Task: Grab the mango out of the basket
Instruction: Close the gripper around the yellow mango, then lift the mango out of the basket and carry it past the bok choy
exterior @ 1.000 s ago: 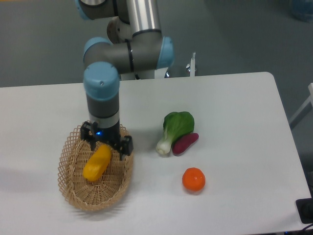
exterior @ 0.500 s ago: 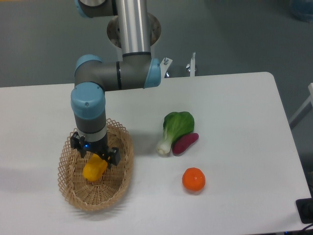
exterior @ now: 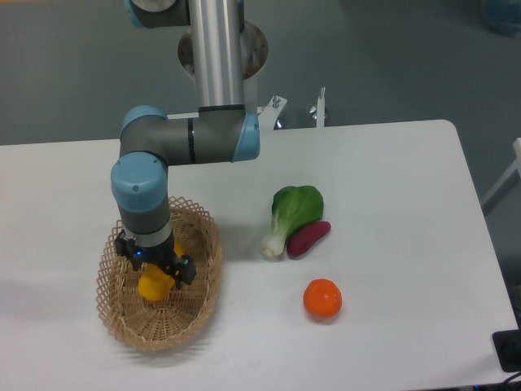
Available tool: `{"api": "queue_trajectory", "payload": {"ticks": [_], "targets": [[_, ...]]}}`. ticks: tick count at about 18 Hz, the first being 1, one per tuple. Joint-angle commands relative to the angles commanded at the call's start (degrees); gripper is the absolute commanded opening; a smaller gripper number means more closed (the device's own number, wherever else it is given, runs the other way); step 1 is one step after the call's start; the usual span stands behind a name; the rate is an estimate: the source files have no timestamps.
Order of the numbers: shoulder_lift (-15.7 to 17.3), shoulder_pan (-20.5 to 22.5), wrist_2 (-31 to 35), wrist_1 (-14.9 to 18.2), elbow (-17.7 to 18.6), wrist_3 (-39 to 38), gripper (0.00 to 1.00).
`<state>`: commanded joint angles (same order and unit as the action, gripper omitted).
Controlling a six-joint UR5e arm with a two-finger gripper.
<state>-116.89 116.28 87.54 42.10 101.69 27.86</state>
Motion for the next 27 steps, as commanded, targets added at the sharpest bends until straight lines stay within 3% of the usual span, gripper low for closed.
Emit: {"api": "queue_trajectory", "payload": {"ticks": [2,5,6,12,18,22,27], "targets": [[0.0,-0.3,1.1,-0.3,0.0,-0.7,1.0],[0.1,-0.4,1.1,-0.4,0.0,-2.5,0.63],[0.2,-0.4,1.2,-0.4,0.0,-2.5,0.58],[0.5,-0.4,1.8,-0.4,-0.1,-2.1,0.52],[2.4,0.1,1.9,-0.4,-1.3,-1.6,0.52],[8.4,5.6,1.3,0.6,-1.8,3.1,0.52],[11.3,10.7,1.4,1.1,-1.2,9.0,0.53]]}}
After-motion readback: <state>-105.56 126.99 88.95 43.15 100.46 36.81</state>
